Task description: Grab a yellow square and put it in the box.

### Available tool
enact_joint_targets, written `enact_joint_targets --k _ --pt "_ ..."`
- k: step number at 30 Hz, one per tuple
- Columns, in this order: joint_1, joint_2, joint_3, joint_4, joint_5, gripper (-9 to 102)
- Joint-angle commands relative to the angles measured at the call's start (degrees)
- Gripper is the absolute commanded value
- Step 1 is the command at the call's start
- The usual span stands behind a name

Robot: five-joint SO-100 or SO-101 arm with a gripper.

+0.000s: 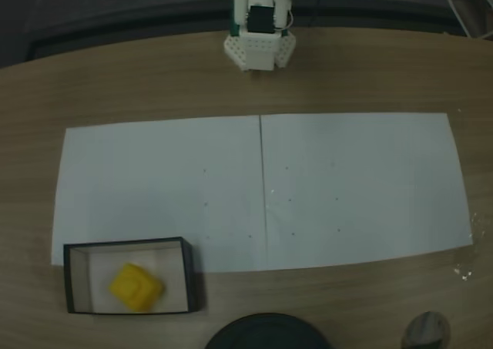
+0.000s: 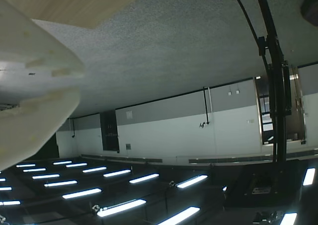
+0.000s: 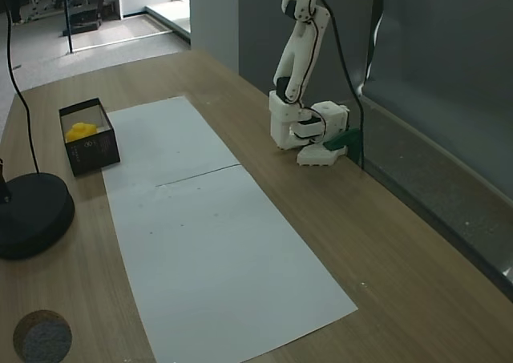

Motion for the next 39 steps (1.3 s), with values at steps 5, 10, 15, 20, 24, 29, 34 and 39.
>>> enact_joint_targets --k 5,10,15,20,24,29,34,39 --pt "-3.3 15.7 20.8 -0.4 0.4 0" --pt "-3.9 26.1 37.2 -0.8 0.1 0" --pt "-3.9 37.0 53.6 -2.6 -0.1 0" --pt "-3.9 48.6 71.5 -8.7 -3.0 0" --pt "-3.9 57.5 86.1 -14.1 -5.7 0" --pt "-3.9 67.3 103.4 -22.4 -10.1 0" --pt "-3.8 75.5 117.8 -30.6 -12.1 0" --pt "-3.9 82.1 127.7 -34.1 -12.1 0"
